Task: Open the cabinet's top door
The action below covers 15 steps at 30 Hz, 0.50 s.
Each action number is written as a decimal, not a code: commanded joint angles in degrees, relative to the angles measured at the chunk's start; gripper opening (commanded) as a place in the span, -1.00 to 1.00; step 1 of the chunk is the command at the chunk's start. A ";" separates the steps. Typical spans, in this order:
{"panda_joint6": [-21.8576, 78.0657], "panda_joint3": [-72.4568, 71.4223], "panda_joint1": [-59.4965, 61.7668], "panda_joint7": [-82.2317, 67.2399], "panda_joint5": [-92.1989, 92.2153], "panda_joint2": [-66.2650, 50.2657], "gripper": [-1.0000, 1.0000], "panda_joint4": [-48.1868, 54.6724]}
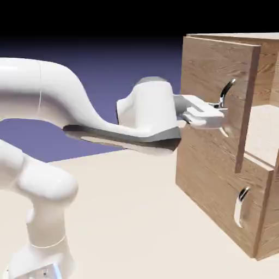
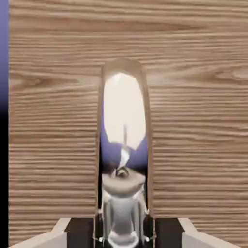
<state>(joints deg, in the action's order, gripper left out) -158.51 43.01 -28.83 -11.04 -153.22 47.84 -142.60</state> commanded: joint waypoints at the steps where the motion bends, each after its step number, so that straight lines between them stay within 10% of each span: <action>1: 0.63 -1.90 2.07 -0.88 1.85 0.75 -1.00 -1.57; 15: 9.08 -28.58 24.49 -16.68 34.95 17.78 -1.00 -21.25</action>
<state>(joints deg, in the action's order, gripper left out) -149.38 14.44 -4.33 -27.73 -118.34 65.62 -163.84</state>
